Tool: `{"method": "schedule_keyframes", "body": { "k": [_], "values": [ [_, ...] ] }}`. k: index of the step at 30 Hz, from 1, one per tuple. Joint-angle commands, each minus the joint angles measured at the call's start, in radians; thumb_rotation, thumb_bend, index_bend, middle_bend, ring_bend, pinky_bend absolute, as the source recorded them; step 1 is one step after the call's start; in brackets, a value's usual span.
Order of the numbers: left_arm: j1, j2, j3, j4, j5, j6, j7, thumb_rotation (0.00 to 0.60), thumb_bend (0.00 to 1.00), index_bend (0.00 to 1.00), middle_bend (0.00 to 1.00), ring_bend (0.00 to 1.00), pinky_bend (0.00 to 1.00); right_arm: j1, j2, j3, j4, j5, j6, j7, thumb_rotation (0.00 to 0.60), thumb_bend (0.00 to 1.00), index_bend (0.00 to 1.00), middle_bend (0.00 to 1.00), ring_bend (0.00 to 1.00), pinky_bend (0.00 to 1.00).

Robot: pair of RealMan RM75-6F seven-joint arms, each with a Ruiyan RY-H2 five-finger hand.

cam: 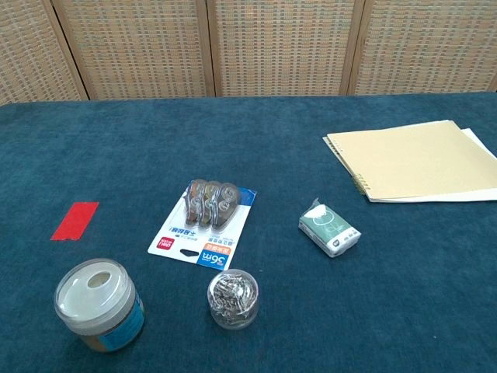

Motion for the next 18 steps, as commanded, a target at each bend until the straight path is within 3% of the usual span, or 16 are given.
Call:
{"method": "schedule_keyframes", "body": {
  "k": [1, 18],
  "values": [
    [0.000, 0.000, 0.001, 0.000, 0.000, 0.000, 0.001, 0.600, 0.23, 0.00, 0.00, 0.00, 0.00, -0.001, -0.001, -0.001, 0.000, -0.001, 0.000, 0.000, 0.600, 0.05, 0.00, 0.00, 0.00, 0.00],
    [0.001, 0.004, -0.003, 0.000, -0.001, -0.002, -0.007, 0.600, 0.23, 0.00, 0.00, 0.00, 0.00, -0.003, -0.001, -0.001, -0.004, -0.002, 0.003, -0.004, 0.600, 0.05, 0.00, 0.00, 0.00, 0.00]
  ]
}}
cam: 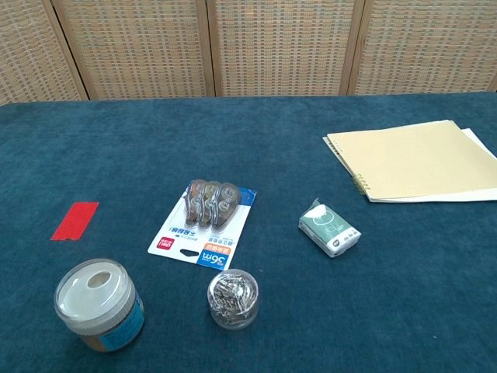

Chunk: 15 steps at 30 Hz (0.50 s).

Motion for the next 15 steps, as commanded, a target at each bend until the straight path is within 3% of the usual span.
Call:
{"method": "schedule_keyframes", "body": {
  "k": [1, 15],
  "values": [
    [0.000, 0.001, 0.001, -0.002, 0.002, 0.001, 0.000, 0.600, 0.23, 0.00, 0.00, 0.00, 0.00, 0.000, 0.000, -0.001, -0.001, -0.004, 0.003, 0.000, 0.600, 0.05, 0.00, 0.00, 0.00, 0.00],
    [-0.002, -0.005, 0.001, -0.001, -0.003, -0.005, 0.012, 0.600, 0.23, 0.00, 0.00, 0.00, 0.00, 0.000, 0.000, -0.003, 0.005, -0.006, -0.002, 0.008, 0.600, 0.05, 0.00, 0.00, 0.00, 0.00]
  ]
}}
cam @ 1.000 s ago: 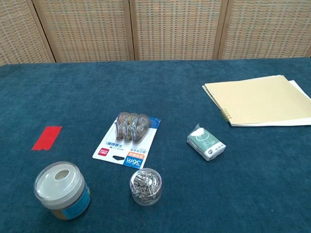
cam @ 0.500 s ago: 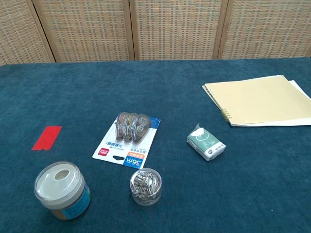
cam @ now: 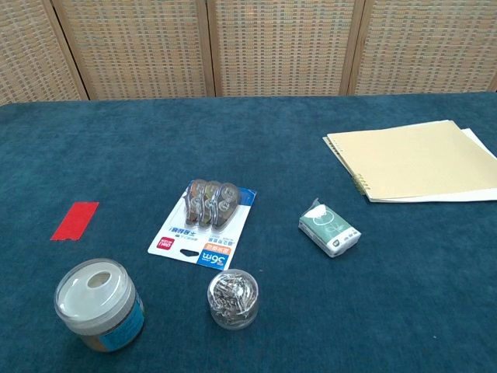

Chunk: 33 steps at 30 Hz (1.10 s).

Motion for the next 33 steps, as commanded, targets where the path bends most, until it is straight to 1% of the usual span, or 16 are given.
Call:
{"method": "schedule_keyframes", "body": {
  "k": [1, 9, 13, 17, 21, 27, 33],
  "values": [
    [0.000, 0.000, -0.001, 0.000, 0.000, 0.001, 0.000, 0.600, 0.23, 0.00, 0.00, 0.00, 0.00, 0.000, -0.001, 0.000, 0.001, 0.000, 0.000, 0.000, 0.600, 0.05, 0.00, 0.00, 0.00, 0.00],
    [-0.002, -0.003, -0.001, 0.005, -0.005, -0.005, 0.001, 0.600, 0.23, 0.00, 0.00, 0.00, 0.00, 0.001, 0.001, 0.001, 0.000, 0.002, -0.002, 0.004, 0.600, 0.05, 0.00, 0.00, 0.00, 0.00],
    [-0.008, -0.011, 0.000, 0.017, -0.013, -0.018, 0.008, 0.600, 0.27, 0.00, 0.00, 0.00, 0.00, 0.000, 0.002, 0.001, -0.001, 0.003, -0.001, 0.007, 0.600, 0.05, 0.00, 0.00, 0.00, 0.00],
    [-0.017, -0.023, 0.003, 0.034, -0.022, -0.039, 0.016, 0.600, 0.28, 0.00, 0.00, 0.00, 0.00, 0.001, 0.002, 0.001, 0.001, 0.006, -0.005, 0.008, 0.600, 0.05, 0.00, 0.00, 0.00, 0.00],
    [-0.024, -0.035, 0.000, 0.050, -0.025, -0.047, 0.015, 0.600, 0.32, 0.00, 0.00, 0.00, 0.00, 0.002, 0.001, 0.002, 0.001, 0.007, -0.006, 0.007, 0.600, 0.05, 0.00, 0.00, 0.00, 0.00],
    [-0.032, -0.048, -0.002, 0.063, -0.035, -0.060, 0.018, 0.600, 0.32, 0.00, 0.00, 0.00, 0.00, 0.001, 0.002, 0.002, 0.001, 0.008, -0.006, 0.009, 0.600, 0.05, 0.00, 0.00, 0.00, 0.00],
    [-0.056, -0.074, -0.011, 0.082, -0.065, -0.099, 0.032, 0.600, 0.31, 0.00, 0.00, 0.00, 0.00, 0.001, 0.001, 0.004, 0.002, 0.011, -0.007, 0.009, 0.600, 0.05, 0.00, 0.00, 0.00, 0.00]
  ]
}}
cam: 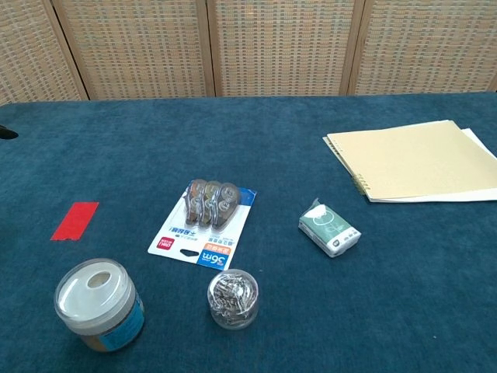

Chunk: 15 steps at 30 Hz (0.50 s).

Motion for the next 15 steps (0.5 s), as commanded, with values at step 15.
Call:
{"method": "schedule_keyframes", "body": {
  "k": [15],
  "values": [
    [-0.083, -0.085, -0.032, 0.095, -0.133, -0.119, 0.080, 0.600, 0.30, 0.00, 0.00, 0.00, 0.00, 0.000, 0.002, 0.003, 0.002, 0.003, 0.001, 0.010, 0.600, 0.05, 0.00, 0.00, 0.00, 0.00]
  ]
}}
